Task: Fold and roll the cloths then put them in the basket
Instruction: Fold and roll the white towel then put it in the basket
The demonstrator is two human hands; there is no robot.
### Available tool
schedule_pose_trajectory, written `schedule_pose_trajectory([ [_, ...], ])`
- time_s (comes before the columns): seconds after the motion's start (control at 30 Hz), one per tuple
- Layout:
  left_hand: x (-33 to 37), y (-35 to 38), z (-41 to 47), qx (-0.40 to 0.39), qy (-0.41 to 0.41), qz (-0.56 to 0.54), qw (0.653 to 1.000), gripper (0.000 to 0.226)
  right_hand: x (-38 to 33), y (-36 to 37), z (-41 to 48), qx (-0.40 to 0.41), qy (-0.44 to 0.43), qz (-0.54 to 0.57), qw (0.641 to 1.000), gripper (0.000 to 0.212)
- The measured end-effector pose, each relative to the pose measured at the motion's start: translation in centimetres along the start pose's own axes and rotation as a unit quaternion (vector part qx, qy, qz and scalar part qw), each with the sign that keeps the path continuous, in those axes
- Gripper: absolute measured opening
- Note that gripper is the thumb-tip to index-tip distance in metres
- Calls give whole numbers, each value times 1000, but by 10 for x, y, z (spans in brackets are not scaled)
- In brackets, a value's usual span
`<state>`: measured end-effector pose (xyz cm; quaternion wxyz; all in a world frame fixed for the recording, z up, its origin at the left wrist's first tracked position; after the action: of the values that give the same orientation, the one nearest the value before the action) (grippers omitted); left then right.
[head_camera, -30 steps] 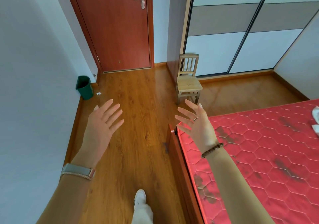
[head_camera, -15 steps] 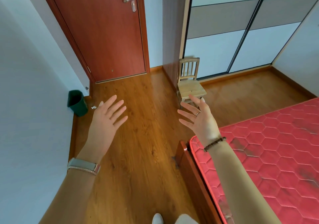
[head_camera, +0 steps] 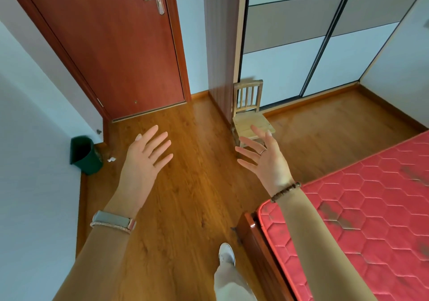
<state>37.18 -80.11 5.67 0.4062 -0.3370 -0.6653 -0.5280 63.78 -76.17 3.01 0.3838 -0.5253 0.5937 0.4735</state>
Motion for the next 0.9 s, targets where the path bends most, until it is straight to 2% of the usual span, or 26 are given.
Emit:
schedule_pose_trajectory([
  [0.1, -2, 12, 46, -1, 3, 8, 1000, 100, -11, -5, 42, 7, 2, 5, 1000, 44],
  [0.2, -7, 25, 90, -7, 3, 27, 1000, 61, -27, -8, 79, 12, -1, 3, 1000, 46],
  [0.27, -7, 33, 117, -3, 6, 34, 999, 49, -37, -11, 102, 11, -3, 0, 1000, 47],
  [0.47, -6, 62, 181, -17, 1, 59, 998, 47, -62, -28, 161, 28, -8, 7, 1000, 48],
  [0.5, -7, 69, 192, -23, -9, 38, 999, 47, -63, -32, 170, 33, -7, 8, 999, 48],
  [0.57, -14, 81, 215, -27, -88, -73, 993, 46, -65, -40, 186, 44, -2, 9, 999, 49],
  [0.63, -19, 94, 239, -51, -130, -121, 983, 49, -67, -50, 202, 61, 0, 12, 998, 47],
  [0.8, -32, 124, 296, -98, -97, -6, 990, 48, -72, -77, 237, 107, 3, 24, 994, 47],
  [0.9, -43, 146, 336, -132, -98, 7, 986, 49, -82, -91, 261, 143, 0, 32, 989, 46],
])
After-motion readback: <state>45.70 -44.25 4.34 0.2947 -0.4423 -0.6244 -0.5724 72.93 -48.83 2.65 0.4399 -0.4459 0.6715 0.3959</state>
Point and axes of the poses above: each hand's wrist, its own z-axis towards the middle knuckle, its own y-axis out of the palm, x = y × z, the point moved 6 cm from there along z, towards the middle knuckle, and after that the axes turned 10 degrees about -z, right-handed, at the moved point
